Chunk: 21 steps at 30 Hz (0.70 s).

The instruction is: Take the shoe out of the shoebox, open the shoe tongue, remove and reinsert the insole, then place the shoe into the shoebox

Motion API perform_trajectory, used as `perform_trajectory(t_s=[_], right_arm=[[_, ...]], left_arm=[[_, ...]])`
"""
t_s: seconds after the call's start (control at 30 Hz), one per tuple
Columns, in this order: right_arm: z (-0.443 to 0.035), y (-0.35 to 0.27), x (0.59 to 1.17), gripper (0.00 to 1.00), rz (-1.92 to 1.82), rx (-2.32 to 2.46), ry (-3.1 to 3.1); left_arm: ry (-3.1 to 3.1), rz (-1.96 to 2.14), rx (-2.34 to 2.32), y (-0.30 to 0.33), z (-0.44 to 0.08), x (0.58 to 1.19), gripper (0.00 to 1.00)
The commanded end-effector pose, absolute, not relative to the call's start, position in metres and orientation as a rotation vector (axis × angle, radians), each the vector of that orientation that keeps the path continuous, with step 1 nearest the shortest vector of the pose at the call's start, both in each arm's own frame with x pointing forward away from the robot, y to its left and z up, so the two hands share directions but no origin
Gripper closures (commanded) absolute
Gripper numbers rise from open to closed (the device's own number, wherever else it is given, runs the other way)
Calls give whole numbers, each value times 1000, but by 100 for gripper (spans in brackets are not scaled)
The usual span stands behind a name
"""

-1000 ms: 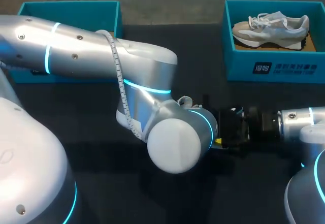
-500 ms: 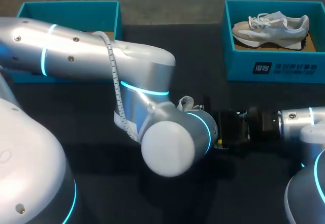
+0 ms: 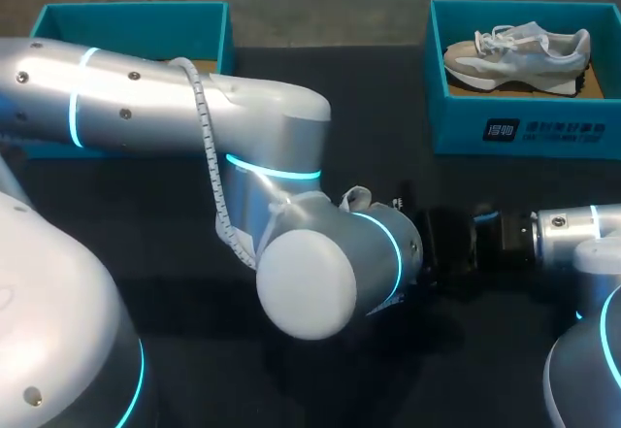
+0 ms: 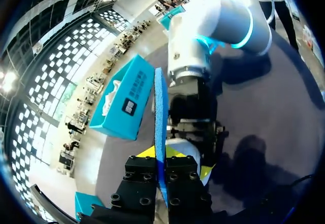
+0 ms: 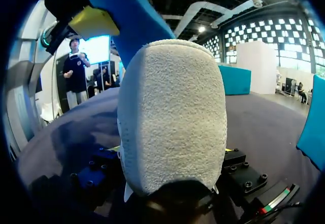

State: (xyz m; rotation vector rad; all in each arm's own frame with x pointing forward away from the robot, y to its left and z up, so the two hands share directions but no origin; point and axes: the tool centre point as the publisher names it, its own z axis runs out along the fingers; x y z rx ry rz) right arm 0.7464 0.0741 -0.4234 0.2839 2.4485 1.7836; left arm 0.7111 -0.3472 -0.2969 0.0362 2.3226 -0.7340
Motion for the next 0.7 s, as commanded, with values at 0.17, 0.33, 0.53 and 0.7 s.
perform_trajectory(t_s=[0.17,0.33,0.53,0.7], right_arm=[[-424,76,747,100,1780,287,2448],[-424,76,747,100,1780,287,2448],[-424,76,747,100,1780,287,2448],[-424,76,747,100,1780,287,2448]], left_arm=[[2314,-787,-16,-360,-275,710,100],[2308,-829,-35,-365,-256,712,100],[2374,-880,-53,-368,-235,718,100],[2431,-922,-83,-369,-214,724,100]])
